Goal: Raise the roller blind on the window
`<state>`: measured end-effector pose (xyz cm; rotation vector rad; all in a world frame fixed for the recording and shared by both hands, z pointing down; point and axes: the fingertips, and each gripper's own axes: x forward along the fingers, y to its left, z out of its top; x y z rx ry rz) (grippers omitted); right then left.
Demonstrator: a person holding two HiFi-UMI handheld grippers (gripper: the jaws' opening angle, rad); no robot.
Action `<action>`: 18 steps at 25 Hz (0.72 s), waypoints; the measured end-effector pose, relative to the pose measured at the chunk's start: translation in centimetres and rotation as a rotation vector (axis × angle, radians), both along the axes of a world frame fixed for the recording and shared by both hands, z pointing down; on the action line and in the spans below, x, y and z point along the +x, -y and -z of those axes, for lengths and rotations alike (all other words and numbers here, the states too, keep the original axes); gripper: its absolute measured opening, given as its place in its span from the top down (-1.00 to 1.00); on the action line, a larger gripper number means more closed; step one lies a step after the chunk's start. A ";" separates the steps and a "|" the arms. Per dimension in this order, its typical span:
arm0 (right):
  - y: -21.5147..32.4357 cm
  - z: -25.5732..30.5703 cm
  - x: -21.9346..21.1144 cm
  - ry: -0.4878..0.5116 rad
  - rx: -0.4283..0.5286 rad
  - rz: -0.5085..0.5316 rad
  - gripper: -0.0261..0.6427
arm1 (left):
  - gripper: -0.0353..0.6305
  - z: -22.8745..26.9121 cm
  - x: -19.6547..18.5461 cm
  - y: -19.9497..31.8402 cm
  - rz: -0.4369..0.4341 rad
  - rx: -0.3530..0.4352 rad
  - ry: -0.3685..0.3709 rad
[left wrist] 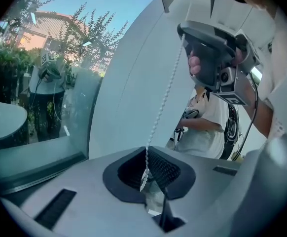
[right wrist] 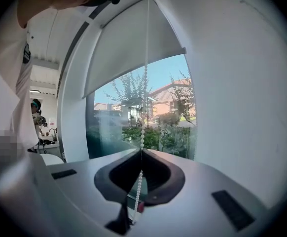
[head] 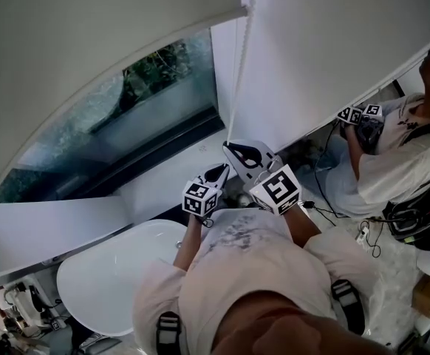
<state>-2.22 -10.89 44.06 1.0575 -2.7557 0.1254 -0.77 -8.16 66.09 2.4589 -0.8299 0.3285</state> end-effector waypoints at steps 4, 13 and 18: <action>0.2 0.2 0.3 0.002 0.002 0.000 0.74 | 0.84 0.8 -0.5 -0.5 -0.010 0.067 0.038; 0.5 0.6 0.9 0.006 0.005 0.006 0.74 | 0.75 8.5 -0.8 -0.6 -0.017 0.189 -0.008; 0.4 0.3 0.5 0.003 0.010 0.008 0.74 | 0.71 15.7 -1.5 -0.4 -0.014 0.287 -0.104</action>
